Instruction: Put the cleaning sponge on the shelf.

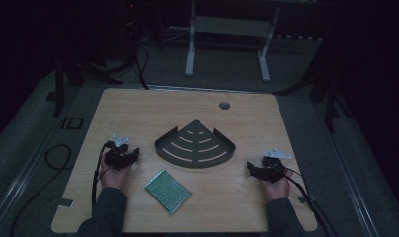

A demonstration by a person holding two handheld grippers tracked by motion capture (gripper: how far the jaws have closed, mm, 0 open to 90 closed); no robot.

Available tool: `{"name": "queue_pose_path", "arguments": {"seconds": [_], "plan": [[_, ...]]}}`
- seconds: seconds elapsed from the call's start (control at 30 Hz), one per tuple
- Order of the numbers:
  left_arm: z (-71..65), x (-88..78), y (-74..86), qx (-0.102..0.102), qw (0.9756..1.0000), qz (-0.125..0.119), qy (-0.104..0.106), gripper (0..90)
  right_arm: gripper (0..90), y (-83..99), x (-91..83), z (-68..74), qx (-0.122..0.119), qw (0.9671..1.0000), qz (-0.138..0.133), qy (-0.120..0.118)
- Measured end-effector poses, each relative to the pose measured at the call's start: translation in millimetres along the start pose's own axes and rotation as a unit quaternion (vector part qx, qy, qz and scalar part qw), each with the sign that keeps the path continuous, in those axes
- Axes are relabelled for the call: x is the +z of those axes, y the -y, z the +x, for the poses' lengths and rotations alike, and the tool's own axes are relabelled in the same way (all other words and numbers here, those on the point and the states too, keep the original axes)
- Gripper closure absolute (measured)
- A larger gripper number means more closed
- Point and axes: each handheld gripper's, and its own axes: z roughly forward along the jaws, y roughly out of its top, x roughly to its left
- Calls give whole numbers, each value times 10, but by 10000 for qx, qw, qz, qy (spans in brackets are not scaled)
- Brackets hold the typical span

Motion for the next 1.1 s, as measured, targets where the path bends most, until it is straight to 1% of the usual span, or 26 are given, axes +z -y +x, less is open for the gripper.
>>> {"name": "queue_pose_path", "arguments": {"seconds": [0.03, 0.07, 0.1, 0.13, 0.17, 0.2, 0.3, 0.33, 0.37, 0.5, 0.57, 0.73, 0.77, 0.8, 0.83, 0.87, 0.97, 1.03, 1.1], "plan": [[0, 0, 0, 0, 10000, 0, 0, 549, 258, 0, 0, 0, 0, 10000, 0, 0], [-4, -44, -14, -68, 9999, -43, 148, 556, 258, 0, 0, 0, 0, 10000, 0, -1], [-4, -44, -14, -68, 9999, -43, 148, 559, 258, 0, 0, 0, 0, 10000, 0, -1], [-19, -84, -27, -119, 9994, -88, 322, 559, 258, 0, 0, 0, 0, 10000, 0, 0], [-52, -129, -39, -79, 9986, -113, 510, 560, 258, 0, 0, 0, 0, 10000, 1, -1], [-77, -154, -45, -34, 9983, -110, 568, 568, 258, 0, 0, 0, 0, 10000, 1, 0], [-186, -243, -59, 214, 9967, -139, 766, 579, 258, 0, 0, 0, -1, 10000, 1, -2], [-212, -260, -59, 248, 9962, -144, 817, 586, 258, 0, 0, -1, -3, 10000, 0, -3], [-248, -287, -61, 311, 9950, -130, 940, 595, 258, -1, 0, -1, -3, 10000, 1, -5], [-328, -359, -58, 399, 9918, -74, 1216, 649, 258, -1, 1, -2, -8, 10000, 1, -7], [-364, -396, -45, 405, 9899, -34, 1357, 673, 258, -1, 1, -2, -8, 10000, 0, -7], [-433, -448, 6, 459, 9877, 52, 1491, 733, 258, -1, 1, -2, -9, 10000, 0, -10], [-433, -448, 6, 459, 9877, 52, 1491, 744, 258, -1, 1, -2, -9, 10000, 0, -10], [-463, -475, 29, 508, 9868, 80, 1533, 744, 258, -1, 1, -2, -10, 10000, 0, -10], [-478, -481, 41, 532, 9868, 110, 1528, 784, 258, -1, 1, -2, -9, 10000, 0, -11], [-493, -485, 56, 529, 9867, 155, 1530, 804, 258, -1, 1, -2, -9, 10000, -1, -12], [-539, -511, 103, 547, 9846, 256, 1639, 866, 258, -1, 1, -2, -7, 10000, -1, -13], [-579, -536, 128, 627, 9834, 302, 1676, 892, 258, -1, 1, -2, -8, 10000, 0, -15], [-618, -559, 150, 696, 9822, 358, 1709, 896, 258, -1, 1, -2, -6, 10000, 0, -15]]}}
